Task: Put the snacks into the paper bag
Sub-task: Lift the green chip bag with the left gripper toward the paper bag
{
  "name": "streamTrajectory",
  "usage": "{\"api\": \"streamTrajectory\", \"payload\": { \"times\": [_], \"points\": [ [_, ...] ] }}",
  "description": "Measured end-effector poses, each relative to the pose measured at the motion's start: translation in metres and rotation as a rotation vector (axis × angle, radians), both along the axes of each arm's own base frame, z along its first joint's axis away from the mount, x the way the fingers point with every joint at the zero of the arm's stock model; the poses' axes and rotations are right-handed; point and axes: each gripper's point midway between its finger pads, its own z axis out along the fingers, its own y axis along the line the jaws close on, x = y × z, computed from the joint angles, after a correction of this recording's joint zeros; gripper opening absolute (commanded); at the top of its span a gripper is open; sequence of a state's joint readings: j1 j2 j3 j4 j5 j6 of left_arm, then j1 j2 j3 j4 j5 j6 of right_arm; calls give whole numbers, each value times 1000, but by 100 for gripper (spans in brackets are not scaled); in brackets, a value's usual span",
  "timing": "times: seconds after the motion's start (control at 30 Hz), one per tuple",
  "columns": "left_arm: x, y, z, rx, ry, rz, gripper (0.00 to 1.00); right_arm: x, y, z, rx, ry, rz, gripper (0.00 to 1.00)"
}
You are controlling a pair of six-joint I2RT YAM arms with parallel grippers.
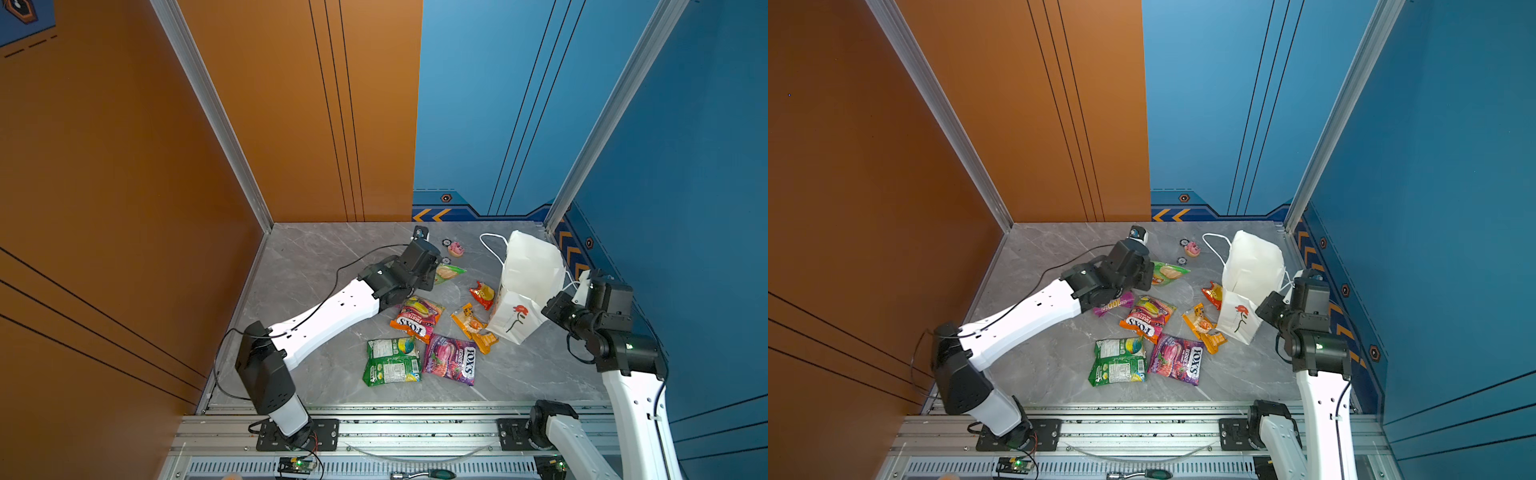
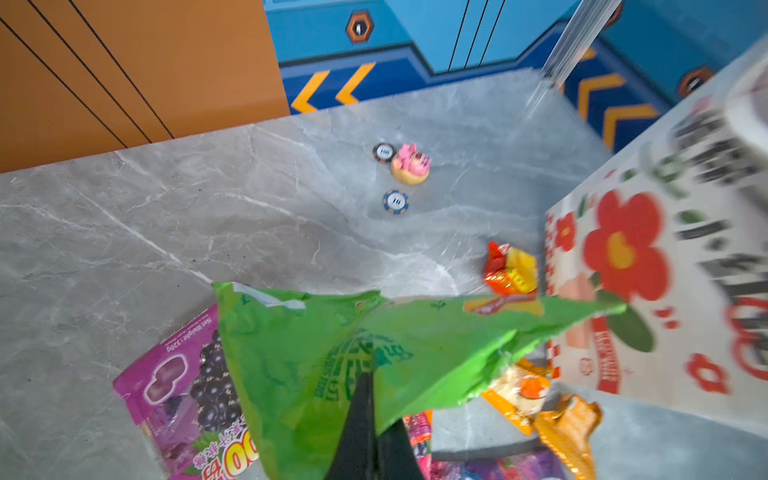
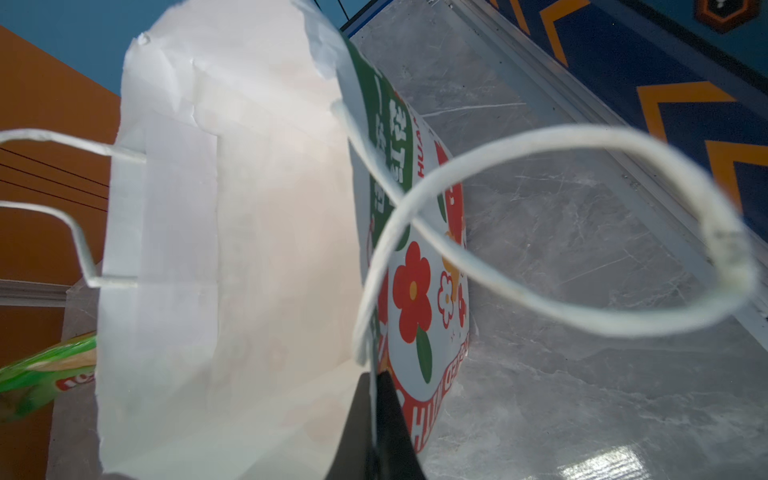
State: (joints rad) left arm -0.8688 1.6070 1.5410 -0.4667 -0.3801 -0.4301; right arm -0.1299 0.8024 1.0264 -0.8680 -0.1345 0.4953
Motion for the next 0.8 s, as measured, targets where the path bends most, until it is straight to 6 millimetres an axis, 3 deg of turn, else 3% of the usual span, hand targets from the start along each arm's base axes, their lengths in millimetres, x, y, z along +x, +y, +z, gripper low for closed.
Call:
{"api": "streamTrajectory", "payload": {
  "times": [0.17, 0.53, 0.8],
  "points": [
    [-1, -3, 53, -155, -80, -5, 0, 11, 5, 5, -5, 9, 25, 0],
    [16, 14, 103, -320, -126, 87, 0, 35, 9, 10, -20, 35, 45, 0],
    [10, 18, 191, -454, -260, 64, 0, 47, 16, 15, -39, 31, 73, 0]
  ]
}}
